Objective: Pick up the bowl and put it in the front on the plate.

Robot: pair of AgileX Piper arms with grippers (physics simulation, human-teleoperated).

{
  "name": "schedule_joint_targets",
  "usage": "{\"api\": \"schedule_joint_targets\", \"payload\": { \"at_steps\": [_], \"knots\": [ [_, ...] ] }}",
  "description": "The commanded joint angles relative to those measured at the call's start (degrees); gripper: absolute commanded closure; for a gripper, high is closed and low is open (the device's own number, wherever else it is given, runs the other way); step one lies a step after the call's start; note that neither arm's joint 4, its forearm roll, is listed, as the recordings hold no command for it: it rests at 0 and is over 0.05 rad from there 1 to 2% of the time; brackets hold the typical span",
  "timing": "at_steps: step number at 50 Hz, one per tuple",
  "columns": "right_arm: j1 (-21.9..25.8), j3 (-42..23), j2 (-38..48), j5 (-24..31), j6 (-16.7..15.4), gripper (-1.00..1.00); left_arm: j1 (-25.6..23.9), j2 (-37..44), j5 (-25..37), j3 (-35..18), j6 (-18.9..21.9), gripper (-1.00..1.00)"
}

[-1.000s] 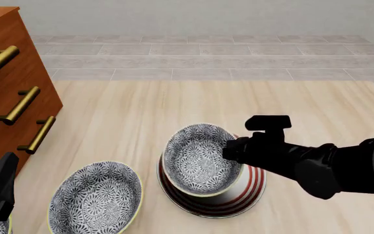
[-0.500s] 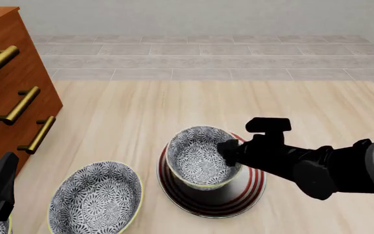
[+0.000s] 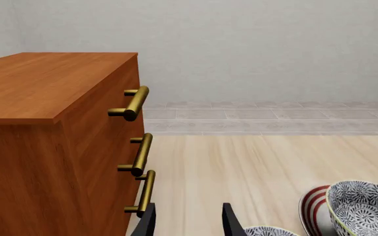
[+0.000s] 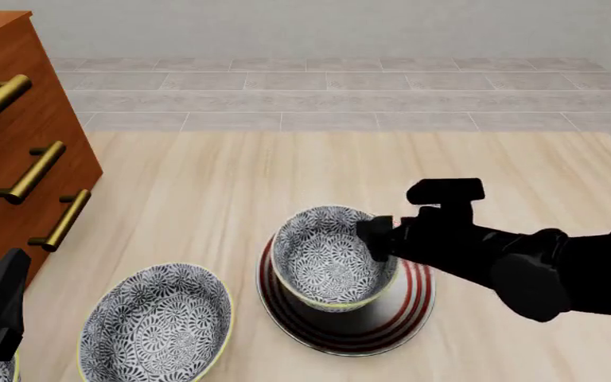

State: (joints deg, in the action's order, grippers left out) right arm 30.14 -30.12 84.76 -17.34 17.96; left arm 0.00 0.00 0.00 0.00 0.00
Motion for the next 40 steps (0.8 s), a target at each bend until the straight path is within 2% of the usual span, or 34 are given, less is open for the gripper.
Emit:
{"api": "schedule_joint_targets", "payload": {
  "at_steps": [1,14,29,31,40],
  "knots": [
    [-0.07,-0.7,-3.73,2.03,-2.18,-1.0,0.0,0.0,0.0,0.0,0.0,-1.0],
    [-1.08,-2.92,-7.58,4.83,-5.68,-1.0,0.0,0.0,0.0,0.0,0.0,-1.0],
    [-3.02,-3.4,-12.15,4.75,-7.87,-1.0,0.0,0.0,0.0,0.0,0.0,-1.0],
    [-2.14,-3.38,-13.32,4.86,-9.6,-1.0,0.0,0.0,0.0,0.0,0.0,-1.0],
    [-3.09,-2.64,-17.2,4.15,-8.73,-1.0,0.0,0.0,0.0,0.0,0.0,-1.0]
  ]
}}
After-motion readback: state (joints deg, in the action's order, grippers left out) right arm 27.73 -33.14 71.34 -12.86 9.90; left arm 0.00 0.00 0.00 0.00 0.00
